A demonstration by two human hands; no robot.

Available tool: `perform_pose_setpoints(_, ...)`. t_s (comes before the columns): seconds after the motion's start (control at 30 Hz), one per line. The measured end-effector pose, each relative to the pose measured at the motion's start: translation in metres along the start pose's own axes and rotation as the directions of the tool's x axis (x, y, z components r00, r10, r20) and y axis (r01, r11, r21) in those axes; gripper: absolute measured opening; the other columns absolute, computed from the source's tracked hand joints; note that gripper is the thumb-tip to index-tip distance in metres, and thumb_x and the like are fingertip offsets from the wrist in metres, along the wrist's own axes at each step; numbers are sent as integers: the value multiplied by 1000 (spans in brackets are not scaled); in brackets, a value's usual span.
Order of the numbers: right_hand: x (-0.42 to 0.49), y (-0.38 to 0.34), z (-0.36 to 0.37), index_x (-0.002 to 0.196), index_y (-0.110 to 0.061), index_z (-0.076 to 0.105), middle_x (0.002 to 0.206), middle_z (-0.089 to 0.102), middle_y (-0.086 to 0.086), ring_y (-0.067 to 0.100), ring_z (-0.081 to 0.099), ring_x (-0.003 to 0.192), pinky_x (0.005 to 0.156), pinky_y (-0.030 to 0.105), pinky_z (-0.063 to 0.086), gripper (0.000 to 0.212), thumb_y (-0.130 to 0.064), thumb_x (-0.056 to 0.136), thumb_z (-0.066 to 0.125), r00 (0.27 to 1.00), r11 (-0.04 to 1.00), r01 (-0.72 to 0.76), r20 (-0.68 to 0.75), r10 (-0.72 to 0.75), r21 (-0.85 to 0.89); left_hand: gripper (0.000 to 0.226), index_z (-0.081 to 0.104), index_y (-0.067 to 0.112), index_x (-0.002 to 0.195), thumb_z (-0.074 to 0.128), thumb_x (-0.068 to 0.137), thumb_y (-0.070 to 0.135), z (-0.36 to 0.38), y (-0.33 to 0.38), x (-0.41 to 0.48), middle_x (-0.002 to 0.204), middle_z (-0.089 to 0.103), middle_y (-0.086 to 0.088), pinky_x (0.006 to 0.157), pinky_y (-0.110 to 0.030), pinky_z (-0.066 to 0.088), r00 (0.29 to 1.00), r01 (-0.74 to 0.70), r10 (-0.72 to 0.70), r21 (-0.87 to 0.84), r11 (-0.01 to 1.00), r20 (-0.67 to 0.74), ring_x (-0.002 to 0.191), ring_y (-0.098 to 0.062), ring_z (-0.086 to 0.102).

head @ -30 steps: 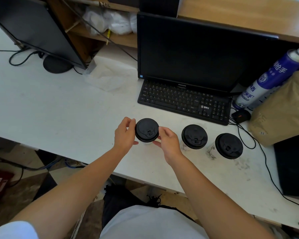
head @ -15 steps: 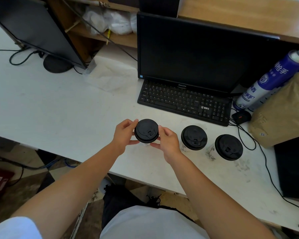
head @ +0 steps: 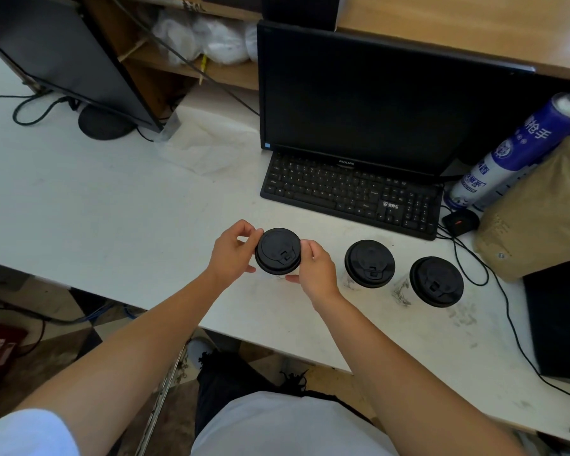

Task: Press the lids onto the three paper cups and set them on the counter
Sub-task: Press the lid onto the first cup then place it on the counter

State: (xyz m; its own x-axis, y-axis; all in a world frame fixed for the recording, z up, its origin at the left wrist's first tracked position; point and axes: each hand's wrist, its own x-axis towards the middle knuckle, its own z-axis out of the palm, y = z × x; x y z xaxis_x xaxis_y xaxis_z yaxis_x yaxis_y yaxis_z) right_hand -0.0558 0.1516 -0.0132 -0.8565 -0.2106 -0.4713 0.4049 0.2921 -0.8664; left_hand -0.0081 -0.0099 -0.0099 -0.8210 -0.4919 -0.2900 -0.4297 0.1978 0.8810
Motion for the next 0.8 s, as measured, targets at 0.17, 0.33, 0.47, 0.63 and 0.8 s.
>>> perform_pose_setpoints(0.17,0,-1,-2,107,-17,61,107,60,1,10,59,88,61,24,61,27,-25,109,35,999,997,53,16,-52,-63,18,58,15,97,59,99,33,-2,0,2,104,63,1,53,-32,61,999,-44,43,57,997,23,85,-26,68)
perform_pose_setpoints(0.33,0,-2,-2,107,-16,62,107,62,2,16,61,93,65,31,64,28,-24,108,35,998,995,69,-2,-70,-76,10,60,20,98,58,100,29,-3,2,1,108,65,0,54,-31,61,997,-76,74,73,994,27,85,-28,69)
perform_pose_setpoints(0.47,-3,4,-2,109,-17,62,118,63,6,23,63,108,75,37,64,27,-24,108,37,999,989,-44,2,44,142,11,64,20,108,57,100,22,-1,5,-3,114,65,-1,57,-35,63,997,-75,74,20,997,12,86,-23,68)
perform_pose_setpoints(0.63,-10,15,-3,119,-11,62,126,63,8,25,63,116,82,28,59,23,-22,107,45,998,956,-68,14,67,286,25,68,24,115,47,103,14,3,3,-8,115,67,-3,60,-39,63,1000,2,0,-85,996,30,92,-23,67)
perform_pose_setpoints(0.8,-9,21,-3,123,-10,63,128,62,8,22,63,117,78,22,59,27,-24,106,48,999,964,-40,12,38,264,18,66,22,105,49,103,23,7,2,-10,112,67,-5,61,-41,63,999,32,-32,-110,993,4,91,-25,66)
